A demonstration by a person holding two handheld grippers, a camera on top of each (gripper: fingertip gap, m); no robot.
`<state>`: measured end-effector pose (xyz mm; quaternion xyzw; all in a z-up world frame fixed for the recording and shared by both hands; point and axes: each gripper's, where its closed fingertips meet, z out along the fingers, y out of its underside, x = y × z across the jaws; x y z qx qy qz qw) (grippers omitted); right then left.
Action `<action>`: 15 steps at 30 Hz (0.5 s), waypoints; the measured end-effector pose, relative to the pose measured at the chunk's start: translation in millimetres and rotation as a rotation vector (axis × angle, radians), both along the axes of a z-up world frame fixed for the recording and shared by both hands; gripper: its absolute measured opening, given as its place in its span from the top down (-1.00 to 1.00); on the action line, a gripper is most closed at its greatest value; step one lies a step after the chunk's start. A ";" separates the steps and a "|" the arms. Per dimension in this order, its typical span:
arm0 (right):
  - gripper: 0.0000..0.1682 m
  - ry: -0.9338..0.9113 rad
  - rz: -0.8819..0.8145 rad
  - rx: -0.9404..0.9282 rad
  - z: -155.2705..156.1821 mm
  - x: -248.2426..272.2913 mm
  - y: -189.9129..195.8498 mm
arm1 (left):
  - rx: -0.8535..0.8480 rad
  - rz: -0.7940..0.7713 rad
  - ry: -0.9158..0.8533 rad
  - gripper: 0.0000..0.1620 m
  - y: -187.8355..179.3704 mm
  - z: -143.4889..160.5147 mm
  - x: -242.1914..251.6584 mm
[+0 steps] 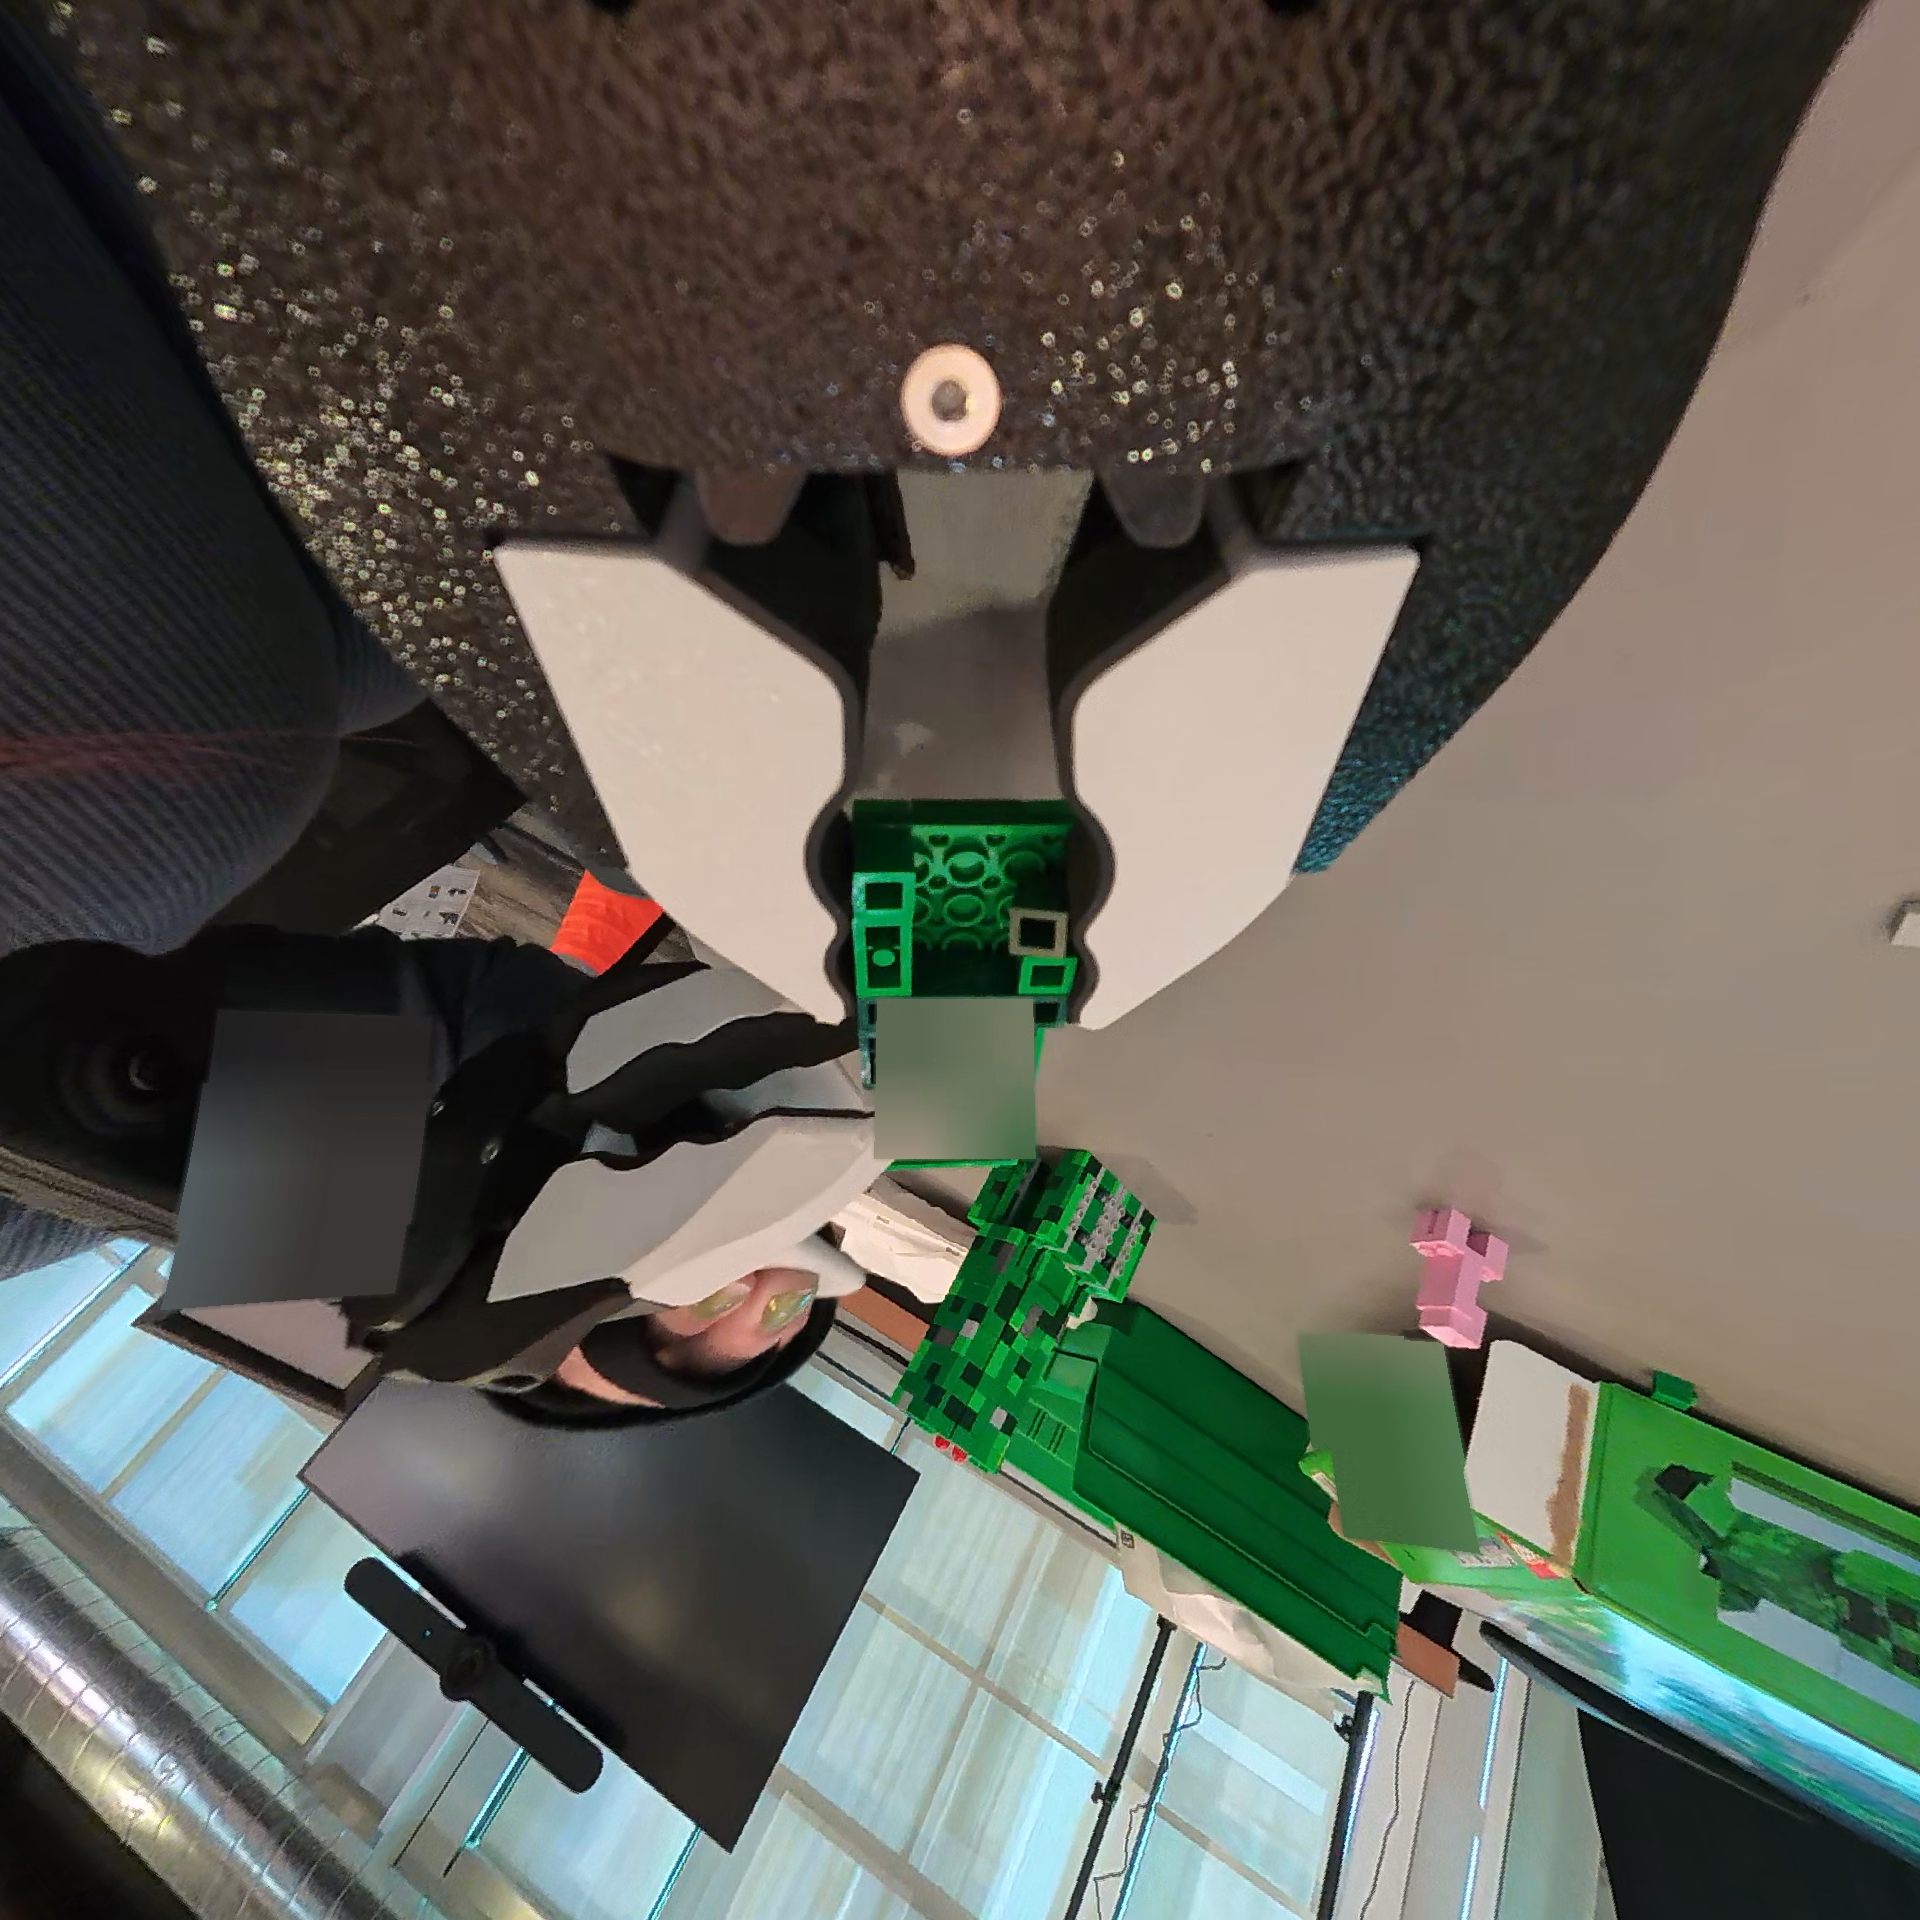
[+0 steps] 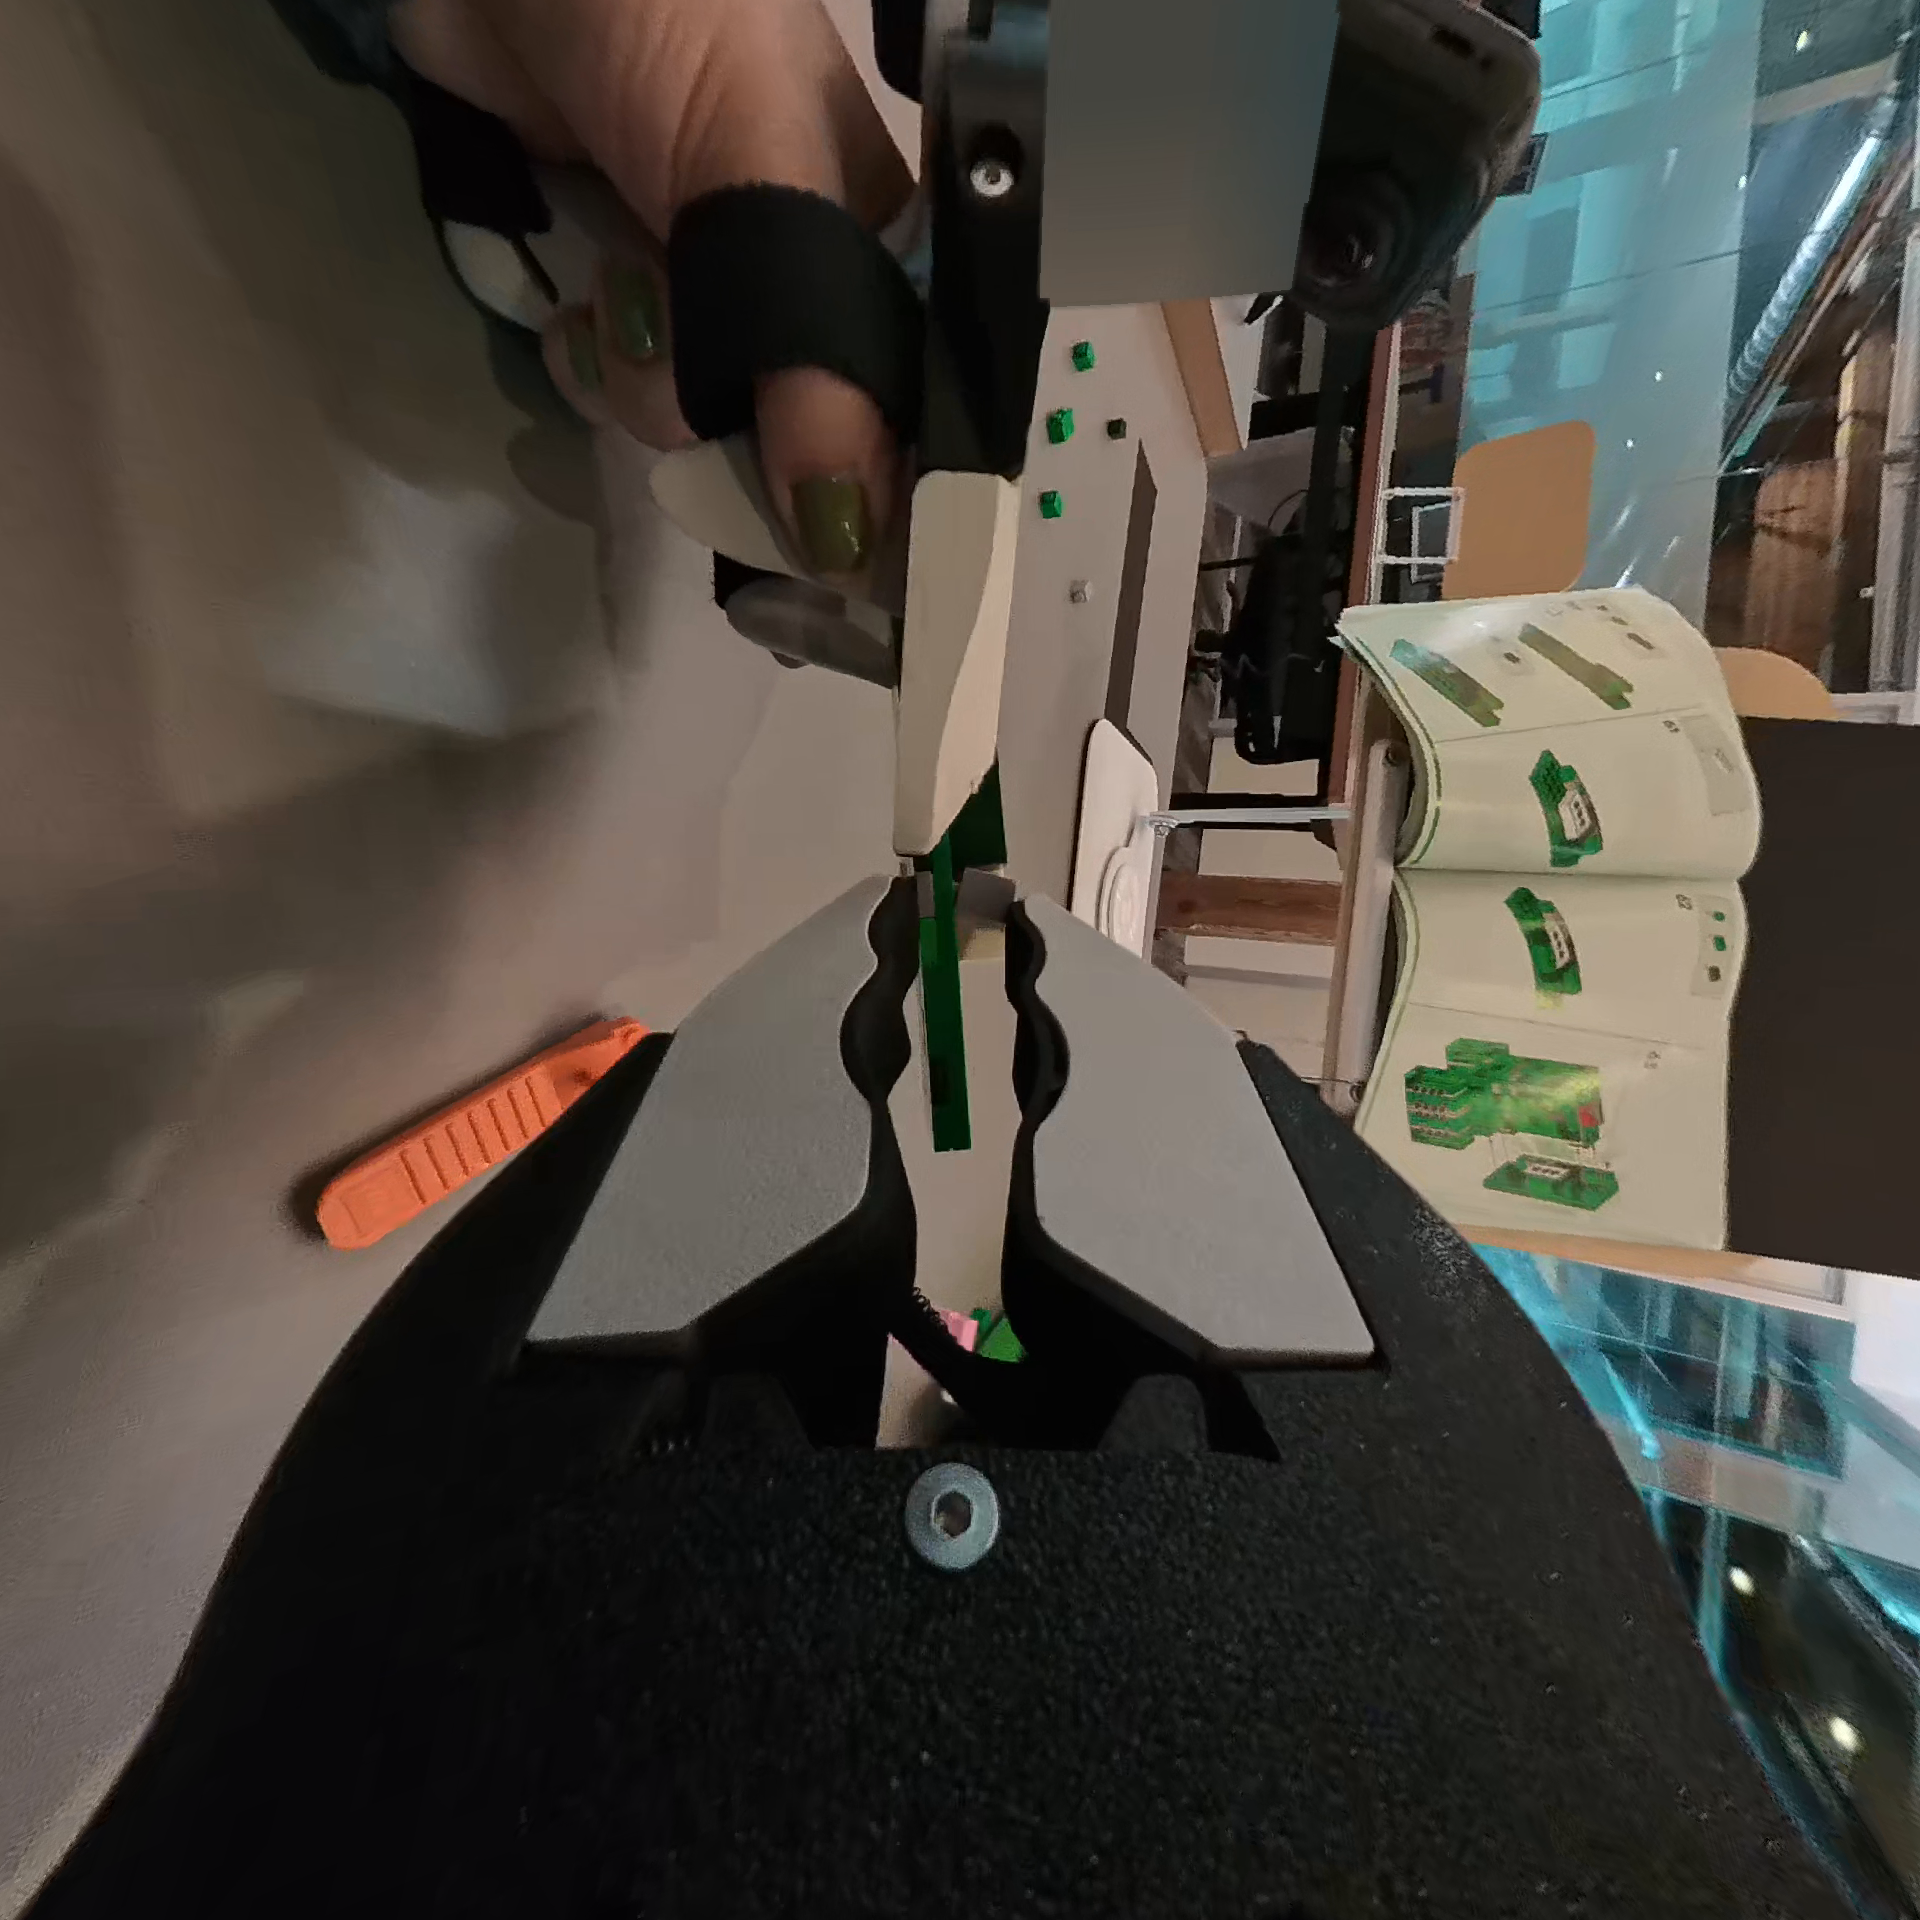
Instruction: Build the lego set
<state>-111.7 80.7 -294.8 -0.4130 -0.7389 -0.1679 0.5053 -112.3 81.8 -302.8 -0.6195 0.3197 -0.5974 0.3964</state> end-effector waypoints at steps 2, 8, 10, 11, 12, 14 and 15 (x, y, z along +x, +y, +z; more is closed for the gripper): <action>0.81 -0.023 0.018 0.038 -0.2 0.4 -0.5 | 0.003 -0.002 0.006 0.55 -0.6 -0.5 0.8; 0.81 -0.162 0.094 0.174 -1.4 1.9 -3.3 | 0.018 -0.010 0.034 0.55 -2.9 -2.9 3.5; 0.81 -0.202 0.115 0.219 -2.2 2.1 -3.6 | 0.017 -0.012 0.041 0.56 -3.3 -3.7 3.9; 0.81 -0.213 0.119 0.230 -2.8 2.3 -3.5 | 0.016 -0.009 0.046 0.56 -3.0 -4.3 4.1; 0.82 -0.219 0.125 0.237 -3.0 2.2 -3.9 | 0.017 -0.009 0.049 0.56 -3.2 -4.6 4.3; 0.82 -0.225 0.116 0.216 -4.7 3.2 -3.9 | 0.017 -0.011 0.058 0.56 -3.6 -5.7 4.8; 0.82 -0.229 0.106 0.195 -5.9 3.8 -3.9 | 0.017 -0.010 0.067 0.56 -3.7 -6.6 5.2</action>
